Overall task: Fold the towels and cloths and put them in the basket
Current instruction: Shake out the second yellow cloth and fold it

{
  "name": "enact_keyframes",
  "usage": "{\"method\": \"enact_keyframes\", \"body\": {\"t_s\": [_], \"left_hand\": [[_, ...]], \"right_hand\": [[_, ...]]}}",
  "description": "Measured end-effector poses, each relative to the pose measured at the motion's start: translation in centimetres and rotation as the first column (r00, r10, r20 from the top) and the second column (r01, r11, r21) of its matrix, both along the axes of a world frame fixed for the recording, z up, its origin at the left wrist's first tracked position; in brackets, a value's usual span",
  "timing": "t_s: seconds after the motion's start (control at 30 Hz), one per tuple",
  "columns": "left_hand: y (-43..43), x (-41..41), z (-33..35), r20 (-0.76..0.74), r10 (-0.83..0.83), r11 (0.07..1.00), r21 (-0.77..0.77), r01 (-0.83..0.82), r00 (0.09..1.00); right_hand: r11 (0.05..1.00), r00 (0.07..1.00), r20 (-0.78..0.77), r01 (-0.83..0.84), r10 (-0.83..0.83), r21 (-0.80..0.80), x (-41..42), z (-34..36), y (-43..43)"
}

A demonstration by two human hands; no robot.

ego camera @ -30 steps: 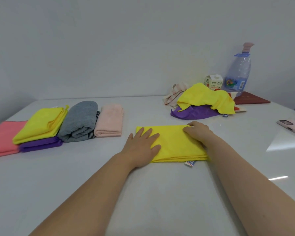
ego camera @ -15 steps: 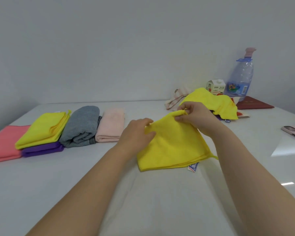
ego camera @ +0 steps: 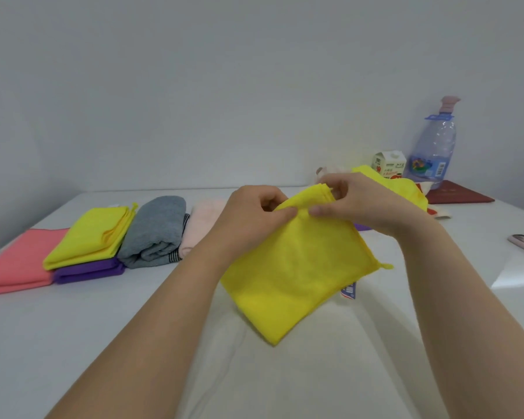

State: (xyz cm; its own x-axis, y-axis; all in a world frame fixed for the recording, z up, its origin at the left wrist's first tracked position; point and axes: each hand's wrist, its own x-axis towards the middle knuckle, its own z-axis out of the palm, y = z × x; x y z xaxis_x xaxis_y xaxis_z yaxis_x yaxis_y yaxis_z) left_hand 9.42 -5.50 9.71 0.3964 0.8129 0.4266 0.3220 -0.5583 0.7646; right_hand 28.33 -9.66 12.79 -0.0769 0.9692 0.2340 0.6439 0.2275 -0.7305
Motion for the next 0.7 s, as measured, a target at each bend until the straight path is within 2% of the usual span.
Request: {"method": "enact_keyframes", "body": {"t_s": [0.1,0.13,0.23,0.33,0.43,0.53,0.57,0.6,0.7], "left_hand": [[-0.1,0.2,0.1,0.023,0.024,1.000,0.018,-0.025,0.999],[0.0,0.3,0.1,0.029,0.035,0.999,0.021,-0.035,0.999],[0.0,0.5,0.4,0.030,0.090,0.995,-0.036,-0.089,0.995],[0.2,0.1,0.5,0.162,0.058,0.944,-0.329,-0.001,0.985],[0.8,-0.3,0.3,0.353,0.031,0.793,-0.578,0.192,0.935],[1.7,-0.6,-0.5,0.393,0.023,0.716,-0.648,0.259,0.919],[1.9,-0.6,-1.1,0.359,0.022,0.717,-0.656,0.235,0.933],[2.0,-0.6,-1.9,0.301,0.037,0.727,-0.663,0.180,0.953],[3.1,-0.7,-5.5,0.060,0.157,0.796,-0.598,-0.090,0.986]], "right_hand": [[0.925,0.952,0.273,-0.024,0.137,-0.380,2.2,-1.1,-0.3],[0.897,0.944,0.290,-0.011,0.155,-0.443,2.9,-1.7,-0.2],[0.913,0.980,0.181,-0.002,0.083,-0.407,4.3,-3.0,0.4],[0.915,0.991,-0.133,-0.027,-0.029,-0.402,5.8,-3.4,0.7],[0.945,0.888,-0.460,-0.124,-0.032,-0.304,6.8,-3.6,0.8],[0.949,0.691,-0.706,-0.095,-0.155,-0.302,6.3,-4.2,1.6],[0.935,0.657,-0.710,-0.022,-0.254,-0.354,5.7,-4.9,2.1],[0.912,0.661,-0.668,0.062,-0.342,-0.405,5.0,-5.8,2.6],[0.865,0.747,-0.452,0.344,-0.487,-0.365,3.5,-9.5,4.1]]}}
